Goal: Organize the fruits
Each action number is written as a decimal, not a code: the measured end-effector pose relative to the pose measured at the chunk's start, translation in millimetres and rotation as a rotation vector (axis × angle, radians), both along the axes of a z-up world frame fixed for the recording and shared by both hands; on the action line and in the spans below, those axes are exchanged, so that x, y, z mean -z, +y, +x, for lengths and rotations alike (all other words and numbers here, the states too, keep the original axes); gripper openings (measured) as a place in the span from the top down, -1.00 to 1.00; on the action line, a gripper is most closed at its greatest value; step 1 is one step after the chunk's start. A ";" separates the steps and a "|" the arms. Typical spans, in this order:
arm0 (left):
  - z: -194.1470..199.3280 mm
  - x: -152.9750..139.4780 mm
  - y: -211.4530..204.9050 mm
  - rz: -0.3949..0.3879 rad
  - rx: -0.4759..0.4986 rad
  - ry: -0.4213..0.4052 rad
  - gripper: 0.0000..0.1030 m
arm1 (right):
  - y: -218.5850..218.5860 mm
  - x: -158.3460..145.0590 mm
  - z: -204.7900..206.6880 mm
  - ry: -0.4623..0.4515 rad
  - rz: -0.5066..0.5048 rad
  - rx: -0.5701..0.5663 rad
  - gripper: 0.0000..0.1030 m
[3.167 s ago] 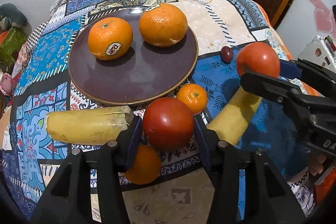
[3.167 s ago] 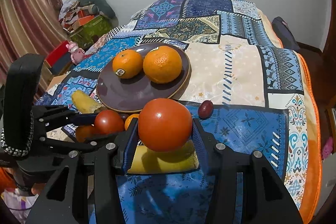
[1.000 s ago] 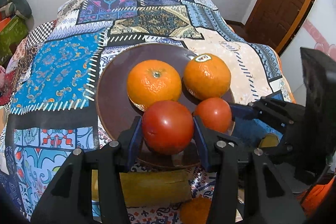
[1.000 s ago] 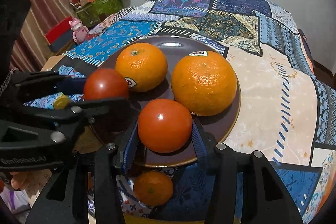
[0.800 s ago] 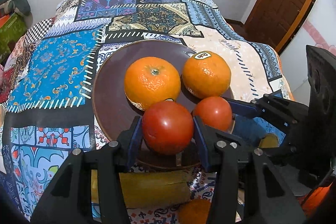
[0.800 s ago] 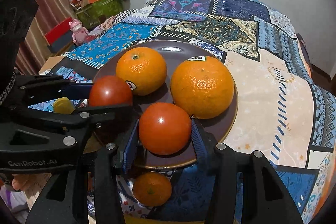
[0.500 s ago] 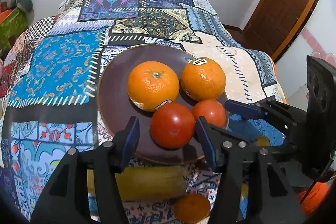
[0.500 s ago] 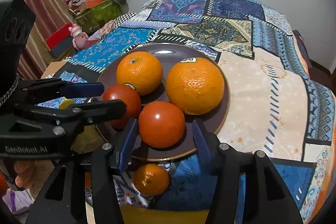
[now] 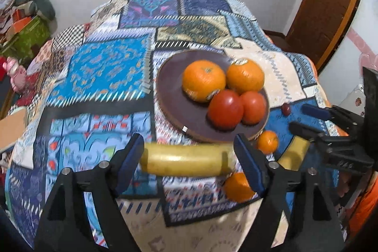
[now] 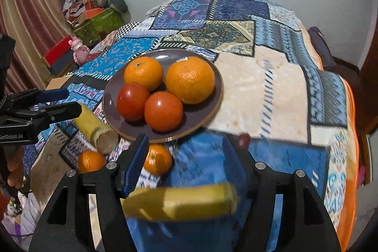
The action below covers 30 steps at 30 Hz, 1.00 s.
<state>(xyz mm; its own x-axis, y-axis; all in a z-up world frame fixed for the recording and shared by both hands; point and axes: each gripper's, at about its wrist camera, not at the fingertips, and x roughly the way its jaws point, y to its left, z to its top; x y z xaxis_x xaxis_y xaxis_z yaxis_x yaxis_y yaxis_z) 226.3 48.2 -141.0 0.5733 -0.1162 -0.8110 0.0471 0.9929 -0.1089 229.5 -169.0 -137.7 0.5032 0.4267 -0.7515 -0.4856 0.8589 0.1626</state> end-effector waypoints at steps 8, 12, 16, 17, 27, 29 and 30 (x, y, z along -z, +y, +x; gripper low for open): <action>-18.1 14.1 2.5 -0.013 -0.045 0.055 -0.64 | -12.9 6.7 -24.5 -0.005 -0.046 0.033 -0.24; -25.0 16.5 -3.7 0.002 -0.039 0.051 -0.67 | -17.7 8.4 -31.5 0.018 -0.019 0.044 -0.32; -23.6 14.5 -2.4 0.005 -0.072 0.037 -0.68 | -17.4 16.6 -35.1 0.045 -0.010 0.065 -0.36; -21.2 13.8 -1.2 -0.001 -0.087 0.034 -0.70 | -16.8 19.0 -34.7 0.056 -0.007 0.065 -0.38; 16.2 30.3 -5.3 0.051 -0.188 0.046 -0.72 | -10.3 25.8 -38.7 0.072 -0.007 0.066 -0.72; 14.9 32.9 -8.2 0.077 -0.177 0.039 -0.74 | -7.5 26.6 -39.3 0.069 -0.009 0.061 -0.88; 12.3 33.2 -7.5 0.076 -0.178 0.029 -0.78 | -5.8 27.7 -39.1 0.072 -0.007 0.057 -0.91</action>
